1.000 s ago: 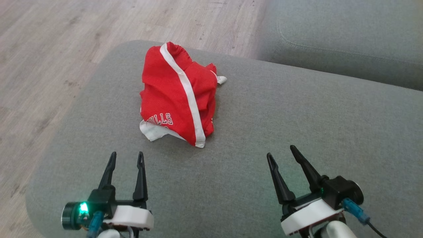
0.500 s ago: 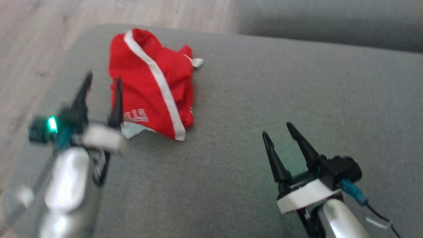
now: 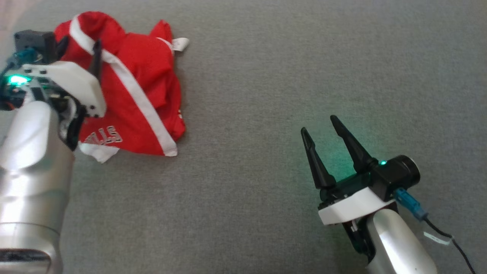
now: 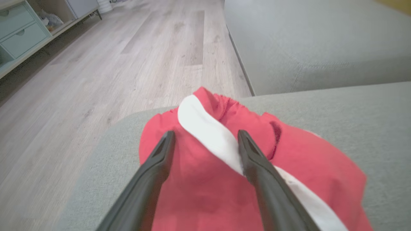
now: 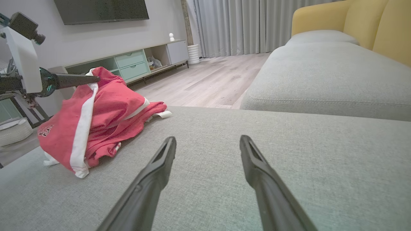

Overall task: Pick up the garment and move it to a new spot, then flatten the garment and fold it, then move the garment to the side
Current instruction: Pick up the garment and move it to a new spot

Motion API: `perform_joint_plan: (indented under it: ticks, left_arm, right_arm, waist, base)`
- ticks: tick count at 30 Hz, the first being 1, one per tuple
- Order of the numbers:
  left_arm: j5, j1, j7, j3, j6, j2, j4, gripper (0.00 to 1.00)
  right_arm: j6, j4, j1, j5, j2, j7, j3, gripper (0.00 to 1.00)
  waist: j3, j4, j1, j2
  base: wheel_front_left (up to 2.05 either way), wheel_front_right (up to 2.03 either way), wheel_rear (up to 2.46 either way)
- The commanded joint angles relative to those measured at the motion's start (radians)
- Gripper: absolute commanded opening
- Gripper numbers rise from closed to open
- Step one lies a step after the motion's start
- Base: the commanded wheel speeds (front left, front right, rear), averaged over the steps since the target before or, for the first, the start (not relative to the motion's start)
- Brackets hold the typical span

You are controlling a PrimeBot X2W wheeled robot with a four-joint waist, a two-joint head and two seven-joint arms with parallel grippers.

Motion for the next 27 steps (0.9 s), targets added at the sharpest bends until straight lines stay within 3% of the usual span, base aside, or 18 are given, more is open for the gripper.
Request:
perform_joint_plan:
  ticks: [1,5,9,10,15,19,27]
  left_arm:
    - [0.003,-0.058,0.012,0.014,0.002,0.068,-0.008,1.0]
    - [0.01,-0.091,0.031,0.004,0.007,0.091,0.069,1.0]
    - [-0.003,-0.107,0.032,0.0,0.01,0.076,0.12,1.0]
    - [-0.013,-0.11,0.008,0.0,0.009,0.071,0.116,0.0]
    - [-0.046,-0.124,-0.111,-0.041,0.003,0.05,0.068,0.0]
    - [-0.128,-0.126,-0.21,-0.13,0.002,0.03,-0.05,0.0]
    - [-0.258,-0.141,-0.29,-0.273,0.002,0.09,-0.336,0.0]
  right_arm:
    - [-0.001,-0.036,-0.036,0.007,-0.001,-0.011,0.025,1.0]
    - [-0.001,-0.035,-0.041,0.012,-0.001,-0.011,0.03,1.0]
    - [-0.001,-0.03,-0.044,0.017,-0.001,-0.011,0.029,1.0]
    - [-0.001,-0.029,-0.044,0.017,-0.001,-0.011,0.027,1.0]
    - [-0.001,-0.019,-0.033,0.022,-0.001,-0.011,0.014,1.0]
    - [-0.001,-0.015,-0.012,0.031,-0.001,-0.011,0.0,1.0]
    - [-0.001,-0.021,0.02,0.057,-0.001,-0.011,-0.021,1.0]
  waist:
    - [0.021,-0.021,-0.0004,0.0]
    - [0.028,-0.03,-0.0004,0.0]
    - [0.022,-0.036,-0.0004,0.0]
    - [0.019,-0.037,-0.0004,0.0]
    - [-0.02,-0.039,-0.0004,0.0]
    - [-0.072,-0.04,-0.0004,0.0]
    - [-0.148,-0.072,-0.0004,0.0]
  base:
    - [0.0,0.0,0.0]
    - [0.0,0.0,0.0]
    - [0.0,0.0,0.0]
    - [0.0,0.0,0.0]
    - [0.0,0.0,0.0]
    - [0.0,0.0,0.0]
    - [0.0,0.0,0.0]
